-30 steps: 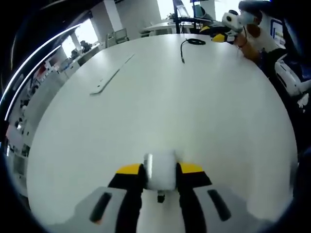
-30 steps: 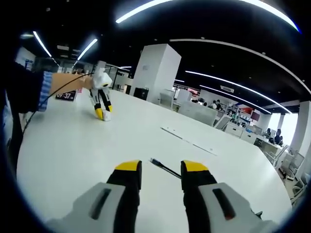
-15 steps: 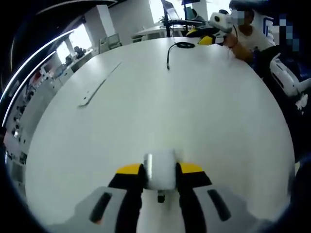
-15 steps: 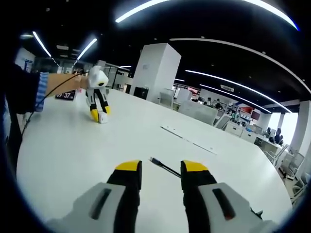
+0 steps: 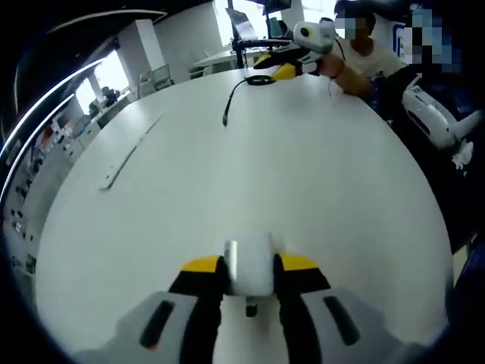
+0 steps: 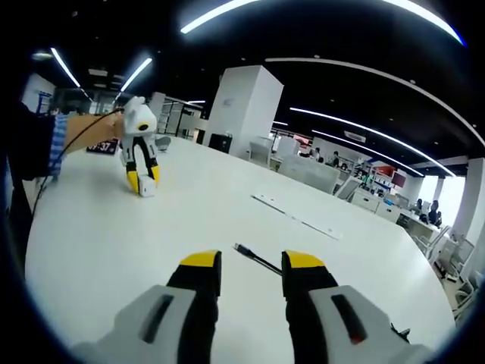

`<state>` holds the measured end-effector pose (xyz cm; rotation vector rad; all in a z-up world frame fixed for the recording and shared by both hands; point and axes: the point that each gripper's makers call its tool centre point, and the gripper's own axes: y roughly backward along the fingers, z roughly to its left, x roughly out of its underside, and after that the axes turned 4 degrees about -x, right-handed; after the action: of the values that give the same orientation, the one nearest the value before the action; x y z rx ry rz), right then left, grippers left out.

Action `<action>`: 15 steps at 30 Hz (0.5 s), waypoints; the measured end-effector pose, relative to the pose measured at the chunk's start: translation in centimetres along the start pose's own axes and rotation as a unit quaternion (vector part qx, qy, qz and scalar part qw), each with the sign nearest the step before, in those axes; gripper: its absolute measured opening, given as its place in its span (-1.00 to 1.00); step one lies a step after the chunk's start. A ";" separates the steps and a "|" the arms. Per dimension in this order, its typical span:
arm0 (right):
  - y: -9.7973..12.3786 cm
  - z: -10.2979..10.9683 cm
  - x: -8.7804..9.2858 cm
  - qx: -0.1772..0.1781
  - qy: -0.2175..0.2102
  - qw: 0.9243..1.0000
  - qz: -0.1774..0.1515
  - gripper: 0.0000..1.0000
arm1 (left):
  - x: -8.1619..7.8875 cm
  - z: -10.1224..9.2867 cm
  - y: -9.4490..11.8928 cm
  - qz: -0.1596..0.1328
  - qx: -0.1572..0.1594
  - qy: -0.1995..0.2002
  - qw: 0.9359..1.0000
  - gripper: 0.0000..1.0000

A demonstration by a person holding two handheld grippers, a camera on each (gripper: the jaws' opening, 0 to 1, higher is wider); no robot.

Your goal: Plug the desk Type‑C cable into the charger adapter.

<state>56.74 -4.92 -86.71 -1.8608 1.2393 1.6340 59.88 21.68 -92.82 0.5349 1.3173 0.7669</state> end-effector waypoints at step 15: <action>-0.3 0.2 0.5 -0.005 0.002 1.000 0.011 -0.36 | -1.9 -4.9 -0.3 -0.036 0.030 -0.020 0.999 -0.47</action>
<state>56.82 -4.79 -87.30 -1.8640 1.2602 1.6529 55.00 19.75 -92.75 0.5451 1.3186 0.6560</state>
